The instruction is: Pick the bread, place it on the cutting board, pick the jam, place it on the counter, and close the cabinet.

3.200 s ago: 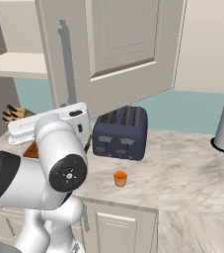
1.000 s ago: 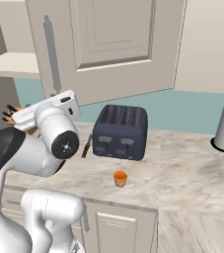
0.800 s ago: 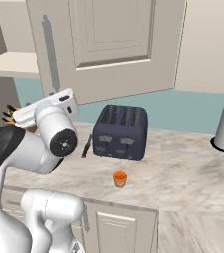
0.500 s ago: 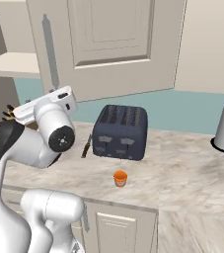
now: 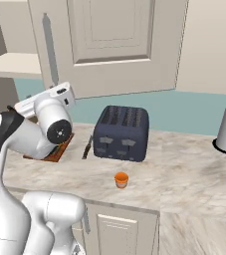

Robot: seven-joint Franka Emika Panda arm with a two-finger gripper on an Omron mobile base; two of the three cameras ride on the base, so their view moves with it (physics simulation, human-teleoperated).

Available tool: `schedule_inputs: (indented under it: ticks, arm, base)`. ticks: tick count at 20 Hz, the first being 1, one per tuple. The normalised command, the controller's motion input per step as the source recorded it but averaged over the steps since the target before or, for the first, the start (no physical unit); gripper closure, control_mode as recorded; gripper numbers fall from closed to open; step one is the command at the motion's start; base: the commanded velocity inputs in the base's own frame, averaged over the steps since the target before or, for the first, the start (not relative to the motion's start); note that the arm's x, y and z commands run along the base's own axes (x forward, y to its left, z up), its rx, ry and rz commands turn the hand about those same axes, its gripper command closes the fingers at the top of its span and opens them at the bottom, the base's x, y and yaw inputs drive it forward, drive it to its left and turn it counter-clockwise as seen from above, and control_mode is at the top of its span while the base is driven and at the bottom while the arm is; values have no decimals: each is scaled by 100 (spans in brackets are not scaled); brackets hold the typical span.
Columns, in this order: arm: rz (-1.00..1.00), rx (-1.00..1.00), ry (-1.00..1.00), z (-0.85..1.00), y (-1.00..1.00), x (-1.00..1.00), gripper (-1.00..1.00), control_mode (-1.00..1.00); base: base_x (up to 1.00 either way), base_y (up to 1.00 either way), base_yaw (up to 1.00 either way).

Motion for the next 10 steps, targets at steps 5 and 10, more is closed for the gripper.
schedule_inputs:
  ticks: [5, 10]
  arm:
    - [0, 0, 0, -26, 19, 56, -100, -100]
    - [0, 0, 0, -23, 18, 53, -100, -100]
  base:
    - [0, 0, 0]
    - [0, 0, 0]
